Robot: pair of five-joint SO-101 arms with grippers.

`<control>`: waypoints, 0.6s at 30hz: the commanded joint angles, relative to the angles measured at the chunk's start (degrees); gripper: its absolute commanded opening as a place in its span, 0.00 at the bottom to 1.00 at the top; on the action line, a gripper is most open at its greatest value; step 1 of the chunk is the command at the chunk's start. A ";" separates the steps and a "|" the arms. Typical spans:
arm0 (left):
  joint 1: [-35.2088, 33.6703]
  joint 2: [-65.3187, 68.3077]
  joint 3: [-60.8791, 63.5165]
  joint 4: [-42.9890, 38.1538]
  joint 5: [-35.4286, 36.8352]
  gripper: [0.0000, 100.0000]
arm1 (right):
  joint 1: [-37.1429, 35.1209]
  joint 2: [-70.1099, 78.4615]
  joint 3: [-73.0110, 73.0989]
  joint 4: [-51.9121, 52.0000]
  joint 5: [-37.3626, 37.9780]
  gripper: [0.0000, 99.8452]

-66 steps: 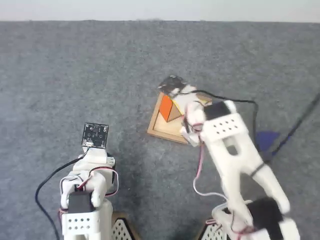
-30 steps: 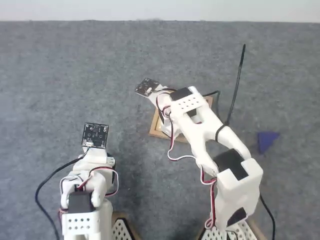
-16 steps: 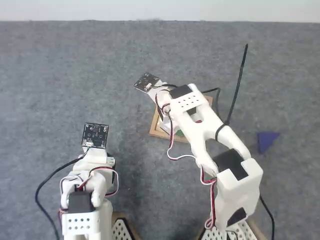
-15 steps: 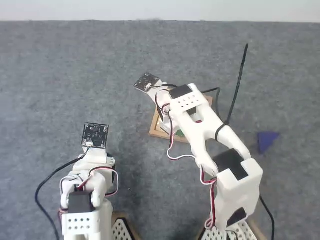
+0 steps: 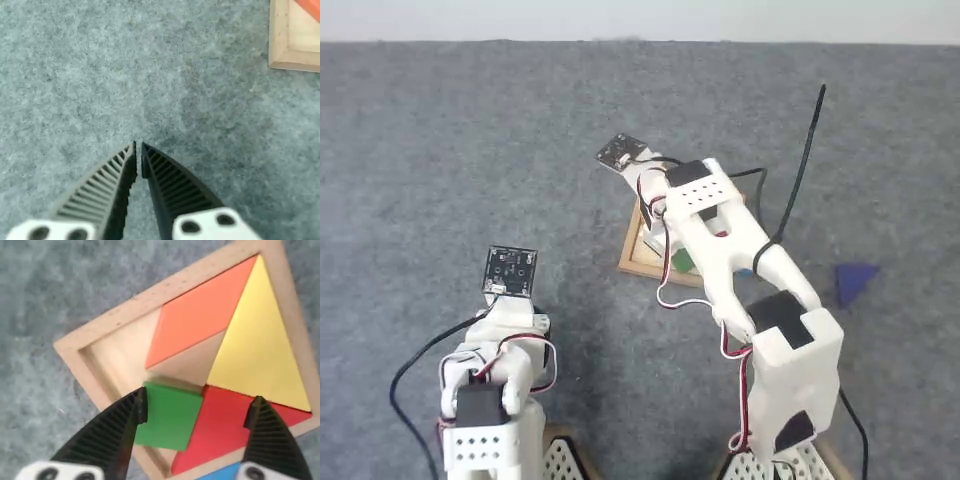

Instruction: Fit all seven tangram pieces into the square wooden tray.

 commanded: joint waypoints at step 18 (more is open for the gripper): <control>0.26 -0.97 -0.57 0.18 -0.09 0.02 | 1.80 -23.69 27.43 -5.41 -0.35 0.21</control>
